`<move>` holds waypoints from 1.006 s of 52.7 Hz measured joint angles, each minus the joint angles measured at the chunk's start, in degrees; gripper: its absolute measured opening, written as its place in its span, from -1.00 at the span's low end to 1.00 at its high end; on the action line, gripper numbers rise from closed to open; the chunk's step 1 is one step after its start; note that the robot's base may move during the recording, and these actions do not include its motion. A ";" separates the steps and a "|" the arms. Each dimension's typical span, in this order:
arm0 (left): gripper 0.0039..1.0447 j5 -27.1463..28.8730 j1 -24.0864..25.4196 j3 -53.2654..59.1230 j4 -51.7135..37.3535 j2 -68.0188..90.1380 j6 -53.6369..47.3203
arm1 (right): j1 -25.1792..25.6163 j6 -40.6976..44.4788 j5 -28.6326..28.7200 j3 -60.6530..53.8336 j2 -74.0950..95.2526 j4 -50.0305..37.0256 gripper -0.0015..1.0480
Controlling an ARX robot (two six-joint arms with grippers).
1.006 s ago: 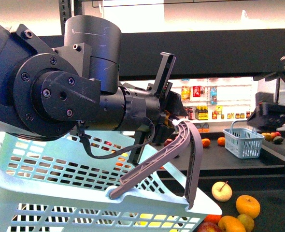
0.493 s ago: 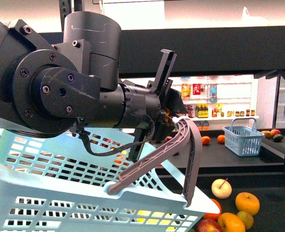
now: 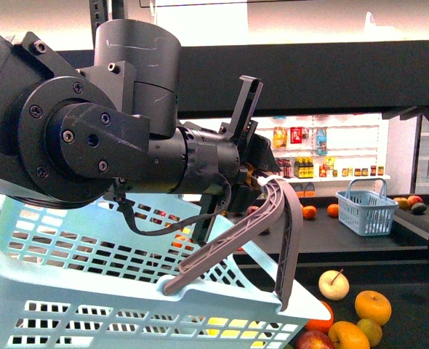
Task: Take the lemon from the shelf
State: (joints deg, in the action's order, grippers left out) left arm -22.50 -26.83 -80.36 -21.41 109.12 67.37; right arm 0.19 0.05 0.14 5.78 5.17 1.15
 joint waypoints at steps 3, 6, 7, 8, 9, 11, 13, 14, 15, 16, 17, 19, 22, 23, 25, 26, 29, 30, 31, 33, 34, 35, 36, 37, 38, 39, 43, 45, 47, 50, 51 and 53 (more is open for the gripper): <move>-0.89 0.00 0.00 0.00 0.00 0.00 -0.02 | 0.00 0.02 0.00 -0.63 -0.42 -0.15 -0.95; -0.89 0.00 0.00 0.00 0.00 0.00 -0.04 | 0.00 0.02 0.00 -1.05 -0.81 -0.24 -0.95; -0.89 0.00 0.00 0.00 0.00 0.00 -0.04 | 0.00 0.00 0.00 -1.14 -0.87 -0.31 -0.95; -0.89 0.00 0.00 0.00 0.00 0.00 -0.02 | 0.00 0.00 0.00 -1.22 -0.94 -0.33 -0.95; -0.89 0.00 0.00 0.00 0.00 0.00 -0.02 | 0.00 0.00 0.00 -1.36 -1.07 -0.37 -0.95; -0.89 0.00 0.00 0.00 0.00 0.00 -0.02 | 0.00 0.02 0.00 -1.60 -1.27 -0.42 -0.95; -0.89 0.00 0.00 0.00 0.00 0.00 -0.02 | 0.00 0.00 0.00 -1.81 -1.49 -0.42 -0.95; -0.89 0.00 0.00 0.00 0.00 0.00 -0.02 | 0.00 0.00 0.00 -1.86 -1.53 -0.42 -0.95; -0.89 0.00 0.00 0.00 0.00 0.00 -0.02 | 0.00 0.00 0.00 -1.95 -1.60 -0.42 -0.95; -0.89 0.00 0.00 0.00 0.00 0.00 -0.02 | 0.00 0.00 0.00 -2.03 -1.70 -0.44 -0.95; -0.89 0.00 0.00 0.00 0.00 0.00 -0.02 | 0.00 0.00 0.00 -2.10 -1.77 -0.46 -0.95; -0.89 0.00 0.00 0.00 0.00 0.00 -0.02 | 0.00 0.00 0.00 -2.38 -2.01 -0.55 -0.95; -0.89 0.02 0.00 0.00 0.00 0.00 -0.04 | 0.00 0.00 0.00 -2.75 -2.23 -0.61 -0.95; -0.89 0.02 0.00 0.00 0.00 0.00 -0.04 | 0.00 0.00 0.00 -2.84 -2.29 -0.61 -0.95; -0.89 0.02 0.00 0.00 0.00 0.00 -0.04 | 0.00 0.00 0.00 -2.95 -2.38 -0.63 -0.95; -0.89 0.00 0.00 0.00 0.00 0.00 -0.04 | 0.00 0.00 0.00 -3.04 -2.45 -0.63 -0.95; -0.89 0.00 0.00 0.00 0.00 0.00 -0.02 | 0.00 0.00 0.00 -3.76 -3.34 -0.87 -0.95; -0.89 0.00 0.00 0.00 0.00 0.00 -0.02 | 0.00 0.00 0.04 -3.98 -3.61 -0.90 -0.95; -0.89 0.00 0.00 0.00 0.00 0.00 -0.02 | 0.00 0.02 -0.07 -4.74 -4.22 -0.92 -0.95; -0.89 0.02 0.00 0.00 0.00 0.00 -0.02 | 0.00 0.00 -0.07 -4.90 -4.59 -0.94 -0.95; -0.89 0.00 0.00 0.00 0.00 0.00 -0.02 | 0.00 0.00 -0.11 -4.90 -4.59 -0.94 -0.95; -0.89 0.02 0.00 0.00 0.00 0.00 -0.04 | 0.00 0.00 -0.13 -4.90 -4.66 -0.94 -0.95; -0.89 0.00 0.00 0.00 0.00 0.00 -0.07 | 0.00 0.00 -0.15 -4.90 -4.68 -0.96 -0.95; -0.89 0.00 0.00 0.00 0.00 0.00 -0.04 | 0.00 0.00 -0.13 -4.90 -4.70 -0.96 -0.95; -0.89 0.00 0.00 0.00 0.00 0.00 -0.04 | 0.00 0.00 -0.04 -4.90 -4.74 -0.96 -0.95; -0.89 0.00 0.00 0.00 0.00 0.00 -0.04 | 0.00 0.00 -0.11 -4.90 -4.79 -0.96 -0.95; -0.89 0.00 0.00 0.00 0.00 0.00 0.00 | 0.00 0.00 -0.09 -4.90 -4.81 -0.96 -0.95; -0.89 0.00 0.00 0.00 0.00 0.00 -0.04 | 0.00 0.00 -0.09 -4.90 -4.81 -0.96 -0.95; -0.89 0.02 0.00 0.00 0.00 0.00 -0.04 | 0.00 0.04 -0.09 -4.90 -4.81 -0.96 -0.93; -0.89 0.02 0.00 0.00 0.00 0.00 -0.04 | 0.00 0.00 -0.09 -4.90 -4.83 -0.96 -0.78; -0.89 0.02 0.00 0.00 0.00 0.00 -0.02 | 0.00 0.00 -0.09 -4.90 -4.83 -0.96 -0.74; -0.89 0.00 0.00 0.00 0.00 0.00 -0.02 | 0.00 0.00 -0.09 -4.90 -4.83 -0.96 -0.61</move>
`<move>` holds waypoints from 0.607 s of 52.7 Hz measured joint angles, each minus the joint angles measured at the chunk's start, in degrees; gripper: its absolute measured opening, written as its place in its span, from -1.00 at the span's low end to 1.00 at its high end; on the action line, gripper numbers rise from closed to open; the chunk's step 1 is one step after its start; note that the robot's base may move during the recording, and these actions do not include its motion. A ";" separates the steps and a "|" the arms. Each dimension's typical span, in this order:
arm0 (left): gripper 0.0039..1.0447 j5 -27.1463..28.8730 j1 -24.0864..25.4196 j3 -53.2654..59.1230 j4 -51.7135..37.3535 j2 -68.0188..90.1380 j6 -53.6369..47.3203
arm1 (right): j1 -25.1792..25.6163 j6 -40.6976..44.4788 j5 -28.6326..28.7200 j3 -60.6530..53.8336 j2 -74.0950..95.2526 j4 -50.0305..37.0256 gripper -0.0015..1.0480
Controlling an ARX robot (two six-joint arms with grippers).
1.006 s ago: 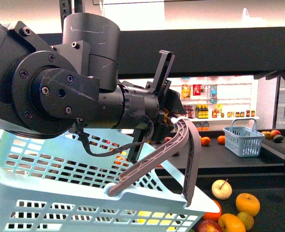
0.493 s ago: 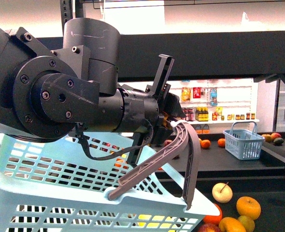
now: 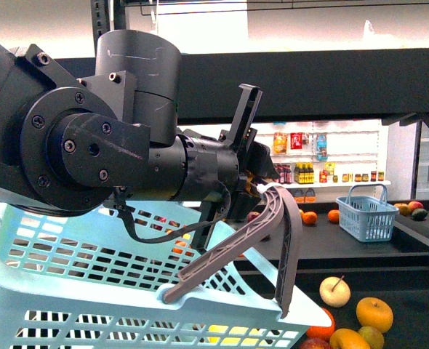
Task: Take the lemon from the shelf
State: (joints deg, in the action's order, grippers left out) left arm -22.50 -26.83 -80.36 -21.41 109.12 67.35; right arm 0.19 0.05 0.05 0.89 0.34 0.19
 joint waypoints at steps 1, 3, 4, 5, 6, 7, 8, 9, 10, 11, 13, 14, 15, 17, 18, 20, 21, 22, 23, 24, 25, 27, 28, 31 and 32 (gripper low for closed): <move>-0.89 0.00 0.00 0.00 0.00 0.00 -0.02 | 0.00 0.00 0.00 0.00 0.00 0.00 -0.53; -0.89 0.00 0.00 0.00 0.00 0.00 -0.02 | 0.00 0.00 0.00 0.00 0.00 0.00 -0.43; -0.89 0.00 0.00 0.00 0.00 0.00 0.00 | 0.00 0.00 0.00 0.00 0.00 0.00 -0.38; -0.89 0.00 0.00 0.00 0.00 0.00 0.00 | 0.00 0.00 0.00 0.00 0.00 0.00 -0.34; -0.89 0.00 0.00 0.00 0.00 0.00 0.00 | 0.00 0.00 0.00 0.00 0.00 0.00 -0.28; -0.89 0.00 0.00 0.00 0.00 0.00 0.00 | 0.00 0.00 0.00 0.00 0.00 0.00 -0.19; -0.89 0.00 0.00 0.00 0.00 0.00 0.00 | 0.00 0.00 0.00 0.00 0.00 0.00 -0.16; -0.89 0.00 0.00 0.00 0.00 0.00 0.00 | 0.00 0.00 0.00 0.00 0.00 0.00 -0.09; -0.89 0.00 0.00 0.00 0.00 0.00 -0.02 | 0.00 0.00 0.00 0.00 0.00 0.00 -0.04; -0.89 0.00 0.00 0.00 0.00 0.00 -0.02 | 0.00 0.00 0.00 0.00 0.00 0.00 -0.01; -0.89 0.00 0.00 0.00 0.00 0.00 0.00 | 0.00 0.00 0.00 0.00 0.00 0.00 0.12; -0.89 0.00 0.00 0.00 0.00 0.00 0.00 | 0.00 0.00 0.00 0.00 0.00 0.00 0.16; -0.89 0.00 0.00 0.00 0.00 0.00 0.00 | 0.00 0.00 0.00 0.00 0.00 0.00 0.22; -0.89 0.00 0.00 0.00 0.00 0.00 0.00 | 0.00 0.00 0.00 0.00 0.00 0.00 0.32; -0.89 0.00 0.00 0.00 0.00 0.00 0.00 | 0.00 0.00 0.00 0.00 0.00 0.00 0.39; -0.89 0.00 0.00 0.00 0.00 0.00 -0.02 | 0.00 0.00 0.00 0.00 0.00 0.00 0.49; -0.89 0.00 0.00 0.00 0.00 0.00 -0.02 | 0.00 0.00 0.00 0.00 0.00 0.00 0.55; -0.89 0.00 0.00 0.00 0.00 0.00 0.00 | 0.00 0.00 0.00 0.00 0.00 0.00 0.61; -0.89 0.00 0.00 0.00 0.00 0.00 0.00 | 0.00 0.00 0.00 0.00 0.00 0.00 0.66; -0.89 0.42 -0.02 0.00 -0.02 0.00 -0.31 | 0.00 0.00 0.00 0.00 0.00 0.00 0.71; -0.89 0.98 -0.02 0.02 -0.09 0.00 -0.61 | 0.00 0.00 0.00 0.00 0.00 0.00 0.77; -0.89 1.73 -0.02 0.00 -0.24 0.00 -1.09 | 0.00 -0.02 0.00 0.00 0.00 0.00 0.86; -0.89 2.08 -0.07 0.00 -0.31 0.00 -1.60 | 0.00 -0.02 0.00 0.00 0.00 0.00 0.88; -0.89 2.84 -0.07 0.00 -0.57 0.00 -2.69 | 0.00 -0.02 0.00 0.00 0.00 0.00 0.85; -0.89 2.86 -0.07 0.00 -0.66 0.00 -3.04 | 0.00 -0.02 0.00 0.00 0.00 0.00 0.85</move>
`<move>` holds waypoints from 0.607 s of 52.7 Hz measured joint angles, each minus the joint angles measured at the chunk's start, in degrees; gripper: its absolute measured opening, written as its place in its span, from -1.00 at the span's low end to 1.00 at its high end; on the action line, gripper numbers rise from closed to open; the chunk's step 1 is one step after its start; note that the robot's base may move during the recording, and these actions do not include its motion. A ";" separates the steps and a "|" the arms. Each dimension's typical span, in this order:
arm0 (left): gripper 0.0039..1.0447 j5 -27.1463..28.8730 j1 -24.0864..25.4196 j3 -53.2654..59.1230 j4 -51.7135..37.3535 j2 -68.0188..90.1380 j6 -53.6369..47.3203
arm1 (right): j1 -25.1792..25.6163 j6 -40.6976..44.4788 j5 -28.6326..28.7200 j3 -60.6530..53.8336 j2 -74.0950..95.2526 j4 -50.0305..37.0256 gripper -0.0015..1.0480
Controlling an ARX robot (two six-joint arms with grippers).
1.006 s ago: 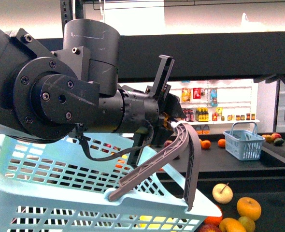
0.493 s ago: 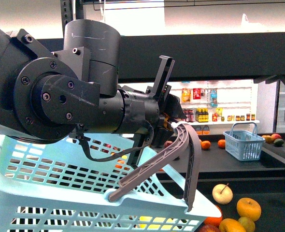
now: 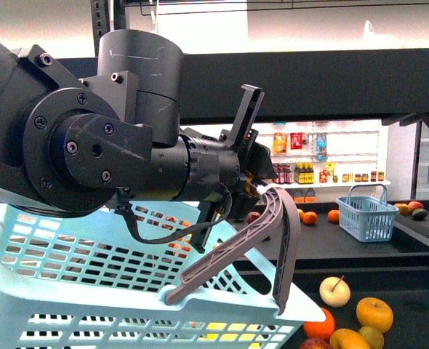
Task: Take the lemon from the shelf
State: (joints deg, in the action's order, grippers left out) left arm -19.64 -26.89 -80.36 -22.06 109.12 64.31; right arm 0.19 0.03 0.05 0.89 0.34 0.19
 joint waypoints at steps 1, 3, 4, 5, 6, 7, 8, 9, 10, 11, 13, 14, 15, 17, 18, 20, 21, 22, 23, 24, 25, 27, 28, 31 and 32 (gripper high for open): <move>-0.89 0.02 0.00 0.02 -0.15 0.00 -0.39 | 0.00 0.00 0.00 0.00 0.00 0.00 0.85; -0.89 0.20 0.02 0.00 -0.42 0.00 -0.90 | 0.00 0.00 0.00 0.00 0.00 0.00 0.85; -0.89 0.33 0.02 0.00 -0.50 0.00 -1.14 | 0.00 0.00 0.00 0.00 -0.02 0.00 0.85; -0.89 0.44 0.09 0.00 -0.59 0.00 -1.44 | 0.00 0.00 0.00 0.00 -0.02 0.00 0.85; -0.89 0.48 0.09 0.00 -0.63 0.00 -1.49 | 0.00 0.00 0.00 0.00 -0.02 0.00 0.85; -0.89 0.66 0.11 0.00 -0.74 0.00 -1.53 | 0.00 0.00 0.00 0.00 -0.02 0.00 0.85; -0.89 0.72 0.15 0.02 -0.85 0.00 -1.51 | 0.00 0.00 0.00 0.00 0.00 0.00 0.85; -0.89 0.83 0.17 0.00 -0.87 0.00 -1.49 | 0.00 0.02 0.00 0.00 -0.02 0.00 0.85; -0.89 0.90 0.26 0.00 -0.87 0.00 -1.44 | 0.00 0.00 0.00 0.00 -0.02 0.00 0.85; -0.89 1.18 0.39 0.00 -0.94 0.00 -1.29 | 0.00 0.00 0.00 0.00 -0.02 0.00 0.85; -0.89 1.66 0.57 0.02 -1.38 0.00 -0.94 | 0.00 0.00 0.00 0.00 -0.02 0.00 0.85; -0.89 1.97 0.74 0.02 -1.79 0.00 -0.46 | 0.00 0.00 0.00 0.00 0.00 0.00 0.85; -0.89 2.19 0.83 0.02 -2.01 0.00 -0.20 | 0.00 0.00 0.00 0.00 -0.02 0.00 0.85; -0.89 3.34 1.25 0.04 -2.99 0.00 0.94 | 0.00 0.00 0.00 0.00 -0.02 0.00 0.85; -0.89 3.48 1.38 0.04 -3.26 0.00 1.09 | 0.00 0.00 0.00 0.00 -0.02 0.00 0.85; -0.89 4.96 1.99 0.13 -4.33 0.00 2.49 | 0.00 0.00 0.00 0.00 -0.02 0.00 0.85; -0.89 5.18 2.16 0.17 -4.61 -0.02 2.67 | 0.00 0.00 0.00 0.00 -0.02 0.00 0.85; -0.89 6.23 2.51 0.33 -5.11 -0.04 3.43 | 0.00 0.00 0.00 0.00 -0.02 0.00 0.85; -0.89 7.17 2.93 0.52 -5.64 -0.13 3.91 | 0.00 0.00 0.00 0.00 -0.02 0.00 0.85; -0.89 8.17 3.37 0.83 -6.21 -0.22 4.72 | 0.00 0.00 0.00 0.00 -0.02 0.00 0.85; -0.89 9.64 4.11 1.40 -7.17 -0.35 5.75 | 0.00 0.00 0.00 0.00 -0.02 0.00 0.85; -0.89 10.84 4.87 2.01 -8.00 -0.48 7.02 | 0.00 0.00 0.00 0.00 -0.02 0.00 0.85; -0.89 11.98 5.42 2.43 -8.35 -0.57 7.98 | 0.00 0.00 0.00 0.00 -0.02 0.00 0.85; -0.89 13.73 6.84 3.61 -9.49 -0.85 9.64 | 0.00 0.00 0.00 0.00 -0.02 0.00 0.85; -0.89 14.19 7.15 3.85 -9.77 -0.92 10.16 | 0.00 0.00 0.00 0.00 -0.02 0.00 0.85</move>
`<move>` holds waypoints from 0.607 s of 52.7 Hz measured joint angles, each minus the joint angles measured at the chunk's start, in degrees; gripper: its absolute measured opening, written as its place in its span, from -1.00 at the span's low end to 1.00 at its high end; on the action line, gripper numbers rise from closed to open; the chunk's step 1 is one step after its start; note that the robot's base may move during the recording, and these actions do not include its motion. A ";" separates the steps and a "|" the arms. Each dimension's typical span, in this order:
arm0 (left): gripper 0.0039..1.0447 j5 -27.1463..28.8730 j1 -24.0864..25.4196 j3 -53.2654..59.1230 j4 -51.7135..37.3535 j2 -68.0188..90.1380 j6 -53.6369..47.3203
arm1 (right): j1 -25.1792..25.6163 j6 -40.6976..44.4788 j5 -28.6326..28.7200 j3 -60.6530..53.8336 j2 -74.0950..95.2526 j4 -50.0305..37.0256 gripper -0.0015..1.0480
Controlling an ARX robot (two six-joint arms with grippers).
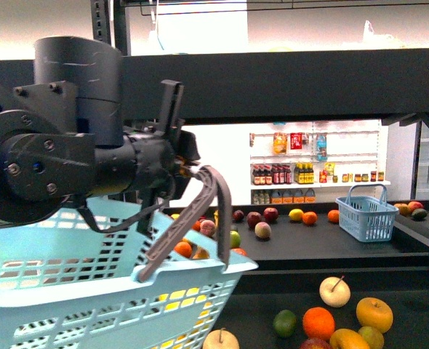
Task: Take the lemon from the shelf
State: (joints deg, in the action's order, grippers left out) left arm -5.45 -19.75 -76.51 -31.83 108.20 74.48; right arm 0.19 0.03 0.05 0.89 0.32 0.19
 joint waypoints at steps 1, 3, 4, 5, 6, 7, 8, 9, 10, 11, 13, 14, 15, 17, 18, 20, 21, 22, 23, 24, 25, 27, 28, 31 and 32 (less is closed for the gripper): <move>-0.89 0.68 0.57 0.52 -0.57 -0.15 0.48 | 0.00 0.00 0.00 0.00 0.00 0.00 0.85; -0.89 2.21 2.01 1.75 -1.75 -0.59 2.14 | 0.00 0.02 0.00 0.00 0.00 0.00 0.85; -0.89 2.82 2.60 2.27 -2.29 -0.74 2.67 | 0.00 0.00 0.00 0.00 0.00 0.00 0.85; -0.89 3.30 3.15 2.82 -2.95 -1.07 3.26 | 0.00 0.00 0.00 0.00 0.00 0.00 0.85; -0.89 3.65 3.45 3.13 -3.28 -1.22 3.50 | 0.00 0.00 0.00 0.00 0.00 0.00 0.85; -0.89 4.07 4.02 3.69 -3.85 -1.57 3.93 | 0.00 0.00 0.00 0.00 0.00 0.00 0.85; -0.89 4.48 4.61 4.22 -4.35 -1.88 4.57 | 0.00 0.00 0.00 0.00 0.00 0.00 0.85; -0.89 4.68 4.92 4.48 -4.63 -2.12 4.90 | 0.00 0.00 0.00 0.00 0.00 0.00 0.85; -0.89 4.90 5.51 5.01 -5.35 -2.49 5.35 | 0.00 0.00 0.00 0.00 0.00 0.00 0.85; -0.89 5.40 6.14 5.55 -6.21 -2.89 6.14 | 0.00 0.00 0.00 0.00 0.00 0.00 0.85; -0.89 5.73 7.13 6.34 -7.58 -3.48 7.23 | 0.00 0.00 0.00 0.00 0.00 0.00 0.85; -0.89 5.92 7.78 6.78 -8.50 -3.85 8.00 | 0.00 0.02 0.00 0.00 0.00 0.00 0.85; -0.89 6.01 8.11 6.99 -8.87 -4.09 8.37 | 0.00 0.00 0.00 0.00 0.00 0.00 0.85; -0.89 6.19 9.11 7.63 -10.16 -4.61 9.64 | 0.00 0.00 0.00 0.00 0.00 0.00 0.85; -0.89 6.21 9.81 8.13 -11.10 -5.03 10.34 | 0.00 0.00 0.00 0.00 0.00 0.00 0.85; -0.89 6.16 11.26 9.05 -12.94 -5.73 11.32 | 0.00 0.00 0.00 0.00 0.00 0.00 0.85; -0.89 6.10 12.00 9.46 -13.84 -6.03 11.91 | 0.00 0.02 0.00 0.00 0.00 0.00 0.85; -0.89 5.88 13.09 10.16 -15.12 -6.45 12.48 | 0.00 0.00 0.00 0.00 0.00 0.00 0.85; -0.89 5.84 13.88 10.60 -16.06 -6.69 12.72 | 0.00 0.00 0.00 0.00 0.00 0.00 0.85; -0.89 5.53 15.04 11.32 -17.40 -7.06 13.00 | 0.00 0.02 0.00 0.00 0.00 0.00 0.85; -0.89 5.25 16.26 12.00 -18.51 -7.37 13.27 | 0.00 0.00 0.00 0.00 0.00 0.00 0.85; -0.89 4.96 17.51 12.61 -19.63 -7.65 13.35 | 0.00 0.00 0.00 0.00 0.00 0.00 0.85; -0.89 4.63 18.36 13.00 -20.39 -7.74 13.42 | 0.00 0.00 0.00 0.00 0.00 0.00 0.85; -0.89 3.89 20.48 13.81 -21.99 -7.91 13.49 | 0.00 0.02 0.00 0.00 0.00 0.00 0.85; -0.89 3.63 21.31 14.10 -22.58 -7.93 13.51 | 0.00 0.00 0.00 0.00 0.00 0.00 0.85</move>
State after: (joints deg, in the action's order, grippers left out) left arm -1.83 1.56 -62.41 -54.41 100.27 87.99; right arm 0.19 0.03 0.05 0.89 0.32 0.19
